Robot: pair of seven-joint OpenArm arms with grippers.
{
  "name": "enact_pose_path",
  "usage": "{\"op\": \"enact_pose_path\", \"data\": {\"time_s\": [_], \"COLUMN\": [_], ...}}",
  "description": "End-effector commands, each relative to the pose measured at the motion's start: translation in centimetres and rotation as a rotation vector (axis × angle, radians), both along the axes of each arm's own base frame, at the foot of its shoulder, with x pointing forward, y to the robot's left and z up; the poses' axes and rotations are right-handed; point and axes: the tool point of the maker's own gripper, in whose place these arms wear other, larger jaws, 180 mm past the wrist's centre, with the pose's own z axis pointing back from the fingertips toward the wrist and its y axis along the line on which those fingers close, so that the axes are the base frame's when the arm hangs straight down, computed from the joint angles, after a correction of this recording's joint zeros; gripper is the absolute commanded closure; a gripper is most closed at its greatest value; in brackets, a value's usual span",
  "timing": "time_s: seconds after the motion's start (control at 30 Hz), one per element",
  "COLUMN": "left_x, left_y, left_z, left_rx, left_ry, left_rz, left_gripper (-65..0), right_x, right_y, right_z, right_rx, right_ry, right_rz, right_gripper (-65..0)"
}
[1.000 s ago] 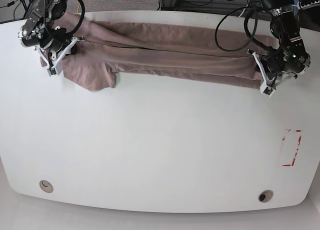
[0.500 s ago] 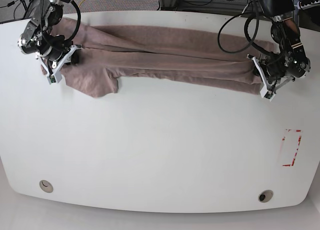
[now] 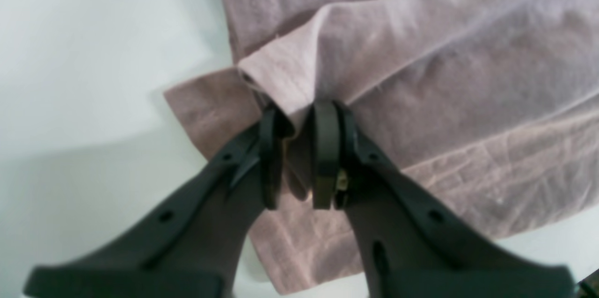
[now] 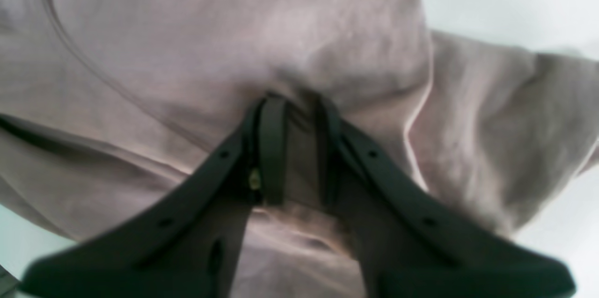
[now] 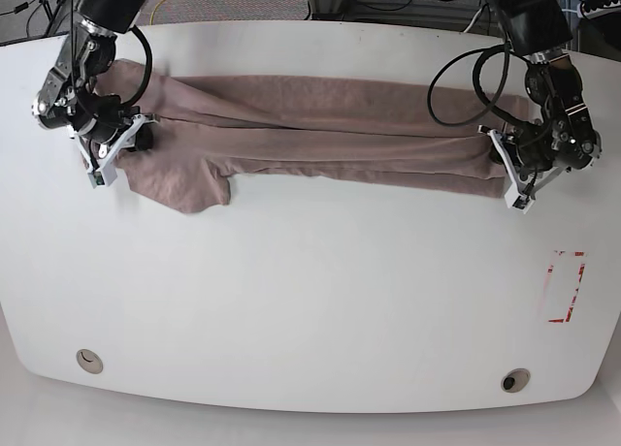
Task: Fold the T-shirt properly
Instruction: 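Lower the folded fabric with both grippers and press it flat, then open the right gripper and move it onto the folded shirt end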
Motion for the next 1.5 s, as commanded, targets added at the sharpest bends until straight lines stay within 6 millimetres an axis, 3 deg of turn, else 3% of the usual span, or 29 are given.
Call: {"op": "enact_pose_path", "data": {"time_s": [0.0,0.33,0.5,0.57,0.7,0.8,0.87,1.2,1.47], "left_x": [0.8,0.7,0.9,1.1,1.5,1.9,2.2,2.4,2.3], "left_y": [0.6,1.3,1.8,2.1,2.2,1.6,1.6,1.8,2.0], "left_z": [0.9,1.2,2.7,3.5,5.3,6.2,7.0,7.9,7.9], "left_rx": [0.020,0.033,0.069,0.082,0.115,0.119,0.131,0.151,0.156], "left_ry": [-0.029,-0.032,-0.055,-0.072,-0.118,-0.151,-0.170,-0.182,-0.180], "left_rz": [-0.002,0.002,0.005,0.011,0.007,0.001,0.000,0.000,0.001], "left_gripper": [-9.4,-9.6,-13.1,-17.1,-30.0,-35.7,-35.8,-35.8,-35.8], "right_x": [0.4,2.8,4.2,5.0,5.9,6.7,7.1,9.2,10.1], "right_y": [-2.0,-2.6,-2.6,-2.4,-1.5,-0.8,0.0,6.7,8.8], "right_z": [1.0,2.8,4.6,5.5,6.7,7.1,7.1,6.8,4.8], "right_rx": [-0.061,-0.075,-0.090,-0.100,-0.107,-0.090,-0.079,-0.017,0.066], "right_ry": [-0.004,-0.060,-0.118,-0.147,-0.176,-0.193,-0.198,-0.248,-0.255], "right_rz": [-0.006,-0.007,0.000,0.005,0.016,0.017,0.028,0.185,0.203], "right_gripper": [-11.6,-11.6,-14.4,-18.9,-39.2,-51.4,-56.6,-54.4,-54.4]}}
